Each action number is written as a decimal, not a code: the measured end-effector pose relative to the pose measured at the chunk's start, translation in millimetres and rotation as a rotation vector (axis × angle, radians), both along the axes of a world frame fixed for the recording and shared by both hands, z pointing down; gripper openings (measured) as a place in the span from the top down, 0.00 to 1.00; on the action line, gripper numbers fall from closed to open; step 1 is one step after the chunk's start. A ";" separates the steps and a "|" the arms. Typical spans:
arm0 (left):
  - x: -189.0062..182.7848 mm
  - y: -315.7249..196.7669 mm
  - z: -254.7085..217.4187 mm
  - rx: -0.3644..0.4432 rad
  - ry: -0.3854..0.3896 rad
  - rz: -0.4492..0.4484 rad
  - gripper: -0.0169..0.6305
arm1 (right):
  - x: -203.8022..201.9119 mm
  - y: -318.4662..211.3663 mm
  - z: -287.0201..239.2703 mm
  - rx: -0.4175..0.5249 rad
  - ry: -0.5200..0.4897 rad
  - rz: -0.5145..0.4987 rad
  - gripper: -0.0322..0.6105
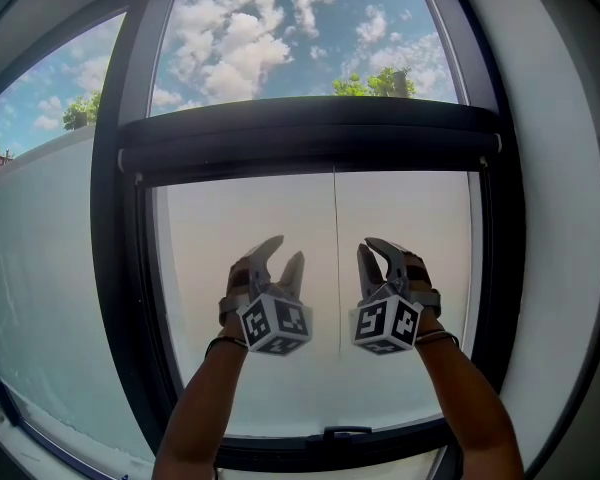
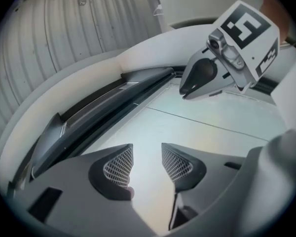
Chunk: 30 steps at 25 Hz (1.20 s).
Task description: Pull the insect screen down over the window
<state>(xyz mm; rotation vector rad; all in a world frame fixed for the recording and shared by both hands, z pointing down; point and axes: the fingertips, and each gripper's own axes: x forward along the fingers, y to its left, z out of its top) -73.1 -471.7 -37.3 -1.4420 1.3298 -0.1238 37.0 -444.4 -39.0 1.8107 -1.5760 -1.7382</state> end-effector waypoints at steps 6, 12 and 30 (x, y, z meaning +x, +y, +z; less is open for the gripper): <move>-10.2 -0.8 -48.5 0.065 -0.126 -0.191 0.67 | 0.3 -9.3 -15.9 0.047 0.152 0.186 0.79; -27.9 -11.2 -75.6 0.081 -0.237 -0.385 0.61 | 6.0 -23.8 -45.8 0.072 0.248 0.301 0.67; -34.2 -34.0 -127.3 0.063 -0.303 -0.575 0.57 | -3.9 -48.8 -127.9 0.066 0.368 0.454 0.56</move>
